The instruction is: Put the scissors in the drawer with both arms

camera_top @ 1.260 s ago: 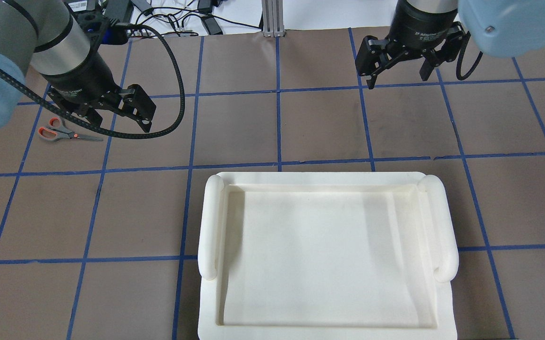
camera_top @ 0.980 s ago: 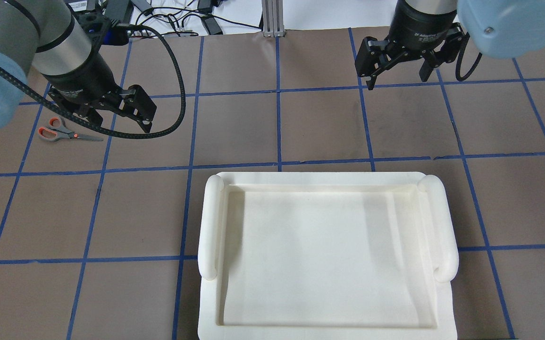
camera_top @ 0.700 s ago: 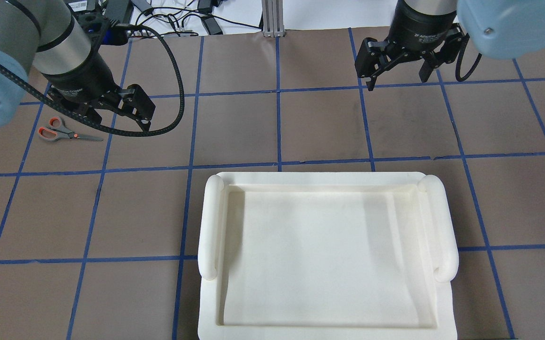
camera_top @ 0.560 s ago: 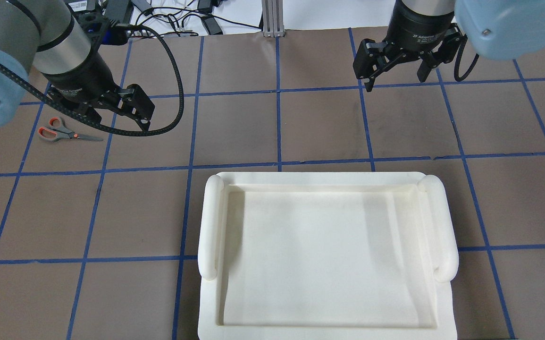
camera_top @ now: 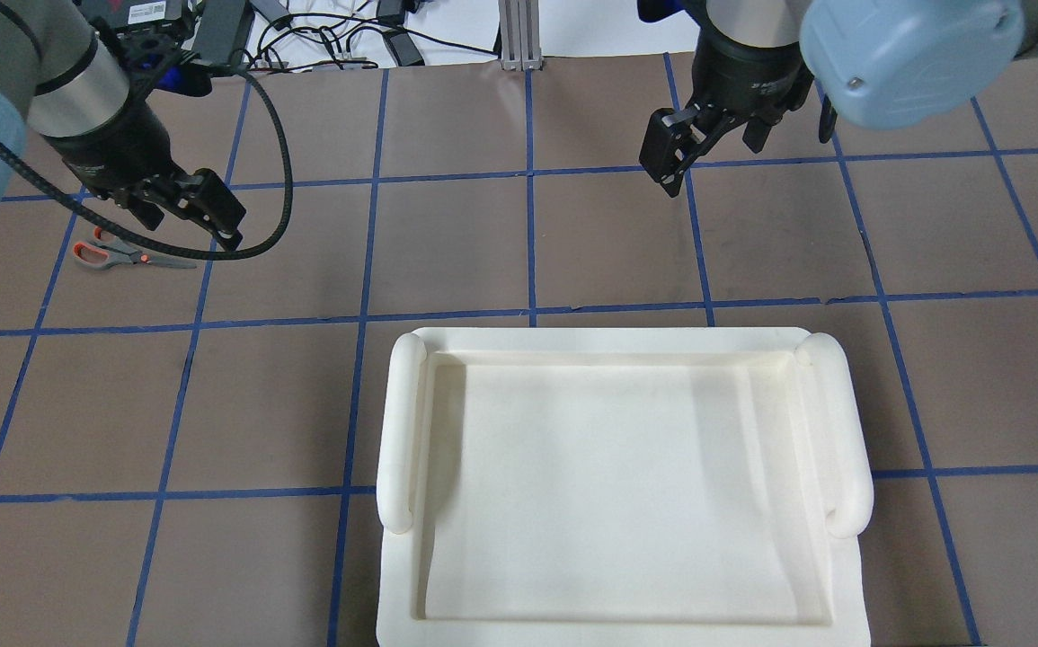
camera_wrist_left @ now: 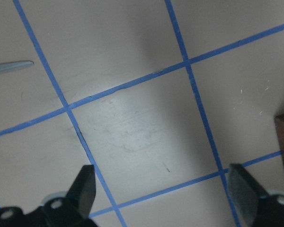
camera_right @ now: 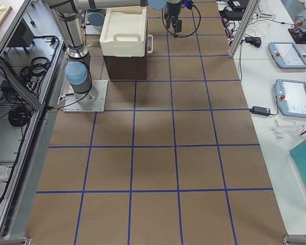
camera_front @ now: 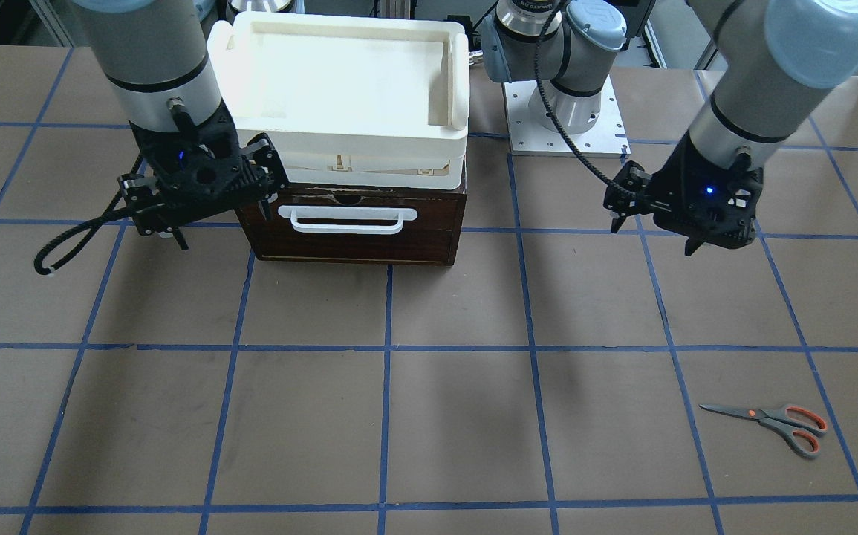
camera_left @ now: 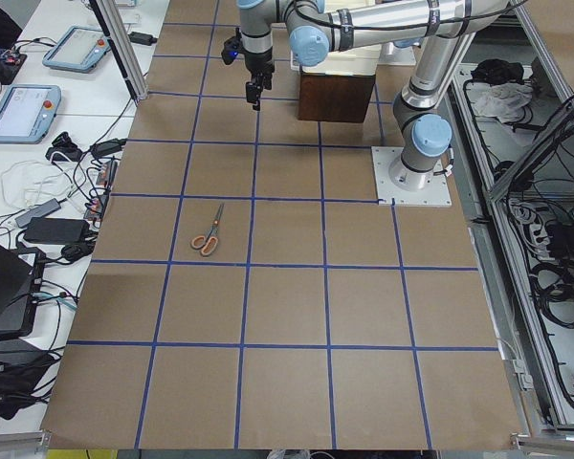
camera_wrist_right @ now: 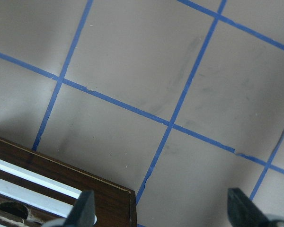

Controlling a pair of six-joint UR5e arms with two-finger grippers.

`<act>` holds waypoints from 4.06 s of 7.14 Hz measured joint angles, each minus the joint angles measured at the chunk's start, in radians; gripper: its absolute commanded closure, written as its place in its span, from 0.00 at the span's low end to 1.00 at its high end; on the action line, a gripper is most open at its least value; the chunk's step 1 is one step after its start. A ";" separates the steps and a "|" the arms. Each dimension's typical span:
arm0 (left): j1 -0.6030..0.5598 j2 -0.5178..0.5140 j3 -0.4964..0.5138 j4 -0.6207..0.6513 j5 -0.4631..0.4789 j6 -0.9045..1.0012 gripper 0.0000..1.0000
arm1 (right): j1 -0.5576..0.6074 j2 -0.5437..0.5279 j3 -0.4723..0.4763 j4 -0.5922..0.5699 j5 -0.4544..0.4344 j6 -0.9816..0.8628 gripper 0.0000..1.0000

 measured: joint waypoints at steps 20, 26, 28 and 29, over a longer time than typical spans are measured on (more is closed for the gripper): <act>0.284 -0.597 0.076 0.611 0.052 1.666 0.06 | 0.126 0.147 0.061 0.044 0.109 -0.804 0.00; 0.304 -0.606 0.079 0.611 0.055 1.667 0.14 | 0.134 0.176 0.064 0.051 0.095 -0.918 0.00; 0.312 -0.610 0.079 0.610 0.052 1.665 0.98 | 0.134 0.194 0.060 0.076 0.094 -0.919 0.00; 0.313 -0.610 0.080 0.610 0.051 1.666 1.00 | 0.134 0.197 0.061 0.085 0.094 -0.920 0.00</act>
